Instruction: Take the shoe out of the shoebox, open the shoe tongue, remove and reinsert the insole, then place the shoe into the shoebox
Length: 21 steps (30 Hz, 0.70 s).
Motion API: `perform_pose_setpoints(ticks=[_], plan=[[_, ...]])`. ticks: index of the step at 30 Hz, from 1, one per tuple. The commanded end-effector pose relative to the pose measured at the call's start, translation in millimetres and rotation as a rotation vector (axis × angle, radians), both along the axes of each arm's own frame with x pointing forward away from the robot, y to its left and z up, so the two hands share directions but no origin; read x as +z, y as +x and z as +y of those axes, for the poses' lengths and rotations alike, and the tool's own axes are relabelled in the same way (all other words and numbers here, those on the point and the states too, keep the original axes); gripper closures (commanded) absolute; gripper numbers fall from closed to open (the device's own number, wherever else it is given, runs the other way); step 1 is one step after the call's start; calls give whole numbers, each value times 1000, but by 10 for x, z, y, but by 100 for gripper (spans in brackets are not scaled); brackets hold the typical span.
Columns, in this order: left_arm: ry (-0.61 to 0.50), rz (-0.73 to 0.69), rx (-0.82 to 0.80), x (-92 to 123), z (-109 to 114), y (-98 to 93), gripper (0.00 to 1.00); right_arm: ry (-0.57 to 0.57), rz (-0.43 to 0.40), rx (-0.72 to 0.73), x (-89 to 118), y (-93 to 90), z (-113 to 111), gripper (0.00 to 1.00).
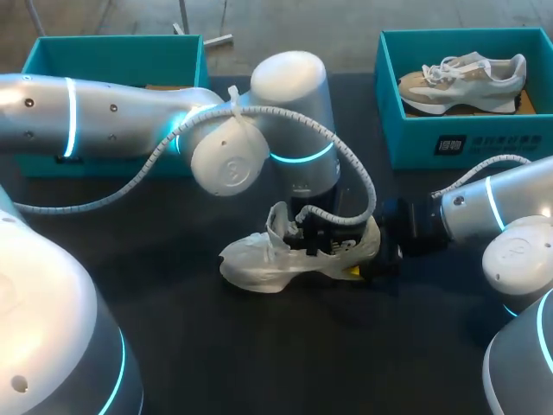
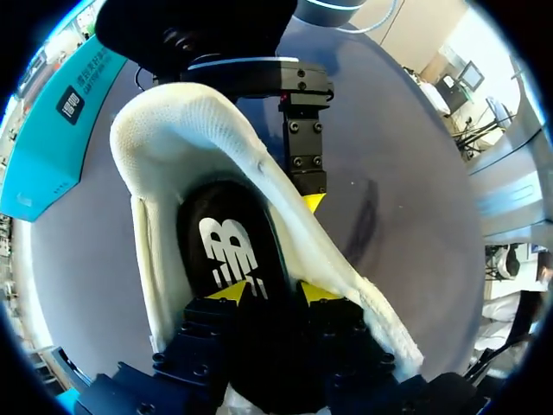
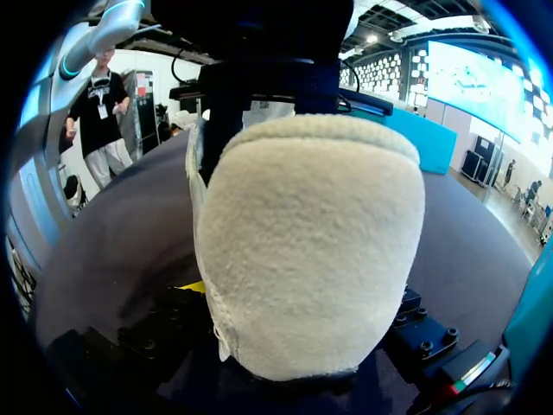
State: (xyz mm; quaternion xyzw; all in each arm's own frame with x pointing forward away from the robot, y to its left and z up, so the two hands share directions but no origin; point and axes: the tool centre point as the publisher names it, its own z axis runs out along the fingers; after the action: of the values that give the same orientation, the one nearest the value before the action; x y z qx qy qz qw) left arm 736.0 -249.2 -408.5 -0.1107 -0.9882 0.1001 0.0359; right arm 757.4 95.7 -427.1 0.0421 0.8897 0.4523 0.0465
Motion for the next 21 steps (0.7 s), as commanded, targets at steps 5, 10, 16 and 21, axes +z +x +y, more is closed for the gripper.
perform_pose_setpoints(ticks=[5,10,16,21], plan=[[-8,-69,12,-184,44,-49,100,-3,1,0,-16,2,7,100],[-9,-71,6,-186,75,-49,100,-3,1,0,-16,2,7,100],[-11,-65,-5,-69,139,-33,100,-3,1,0,-16,2,7,100],[-17,-70,-10,104,179,-8,100,-3,1,0,-16,2,7,100]])
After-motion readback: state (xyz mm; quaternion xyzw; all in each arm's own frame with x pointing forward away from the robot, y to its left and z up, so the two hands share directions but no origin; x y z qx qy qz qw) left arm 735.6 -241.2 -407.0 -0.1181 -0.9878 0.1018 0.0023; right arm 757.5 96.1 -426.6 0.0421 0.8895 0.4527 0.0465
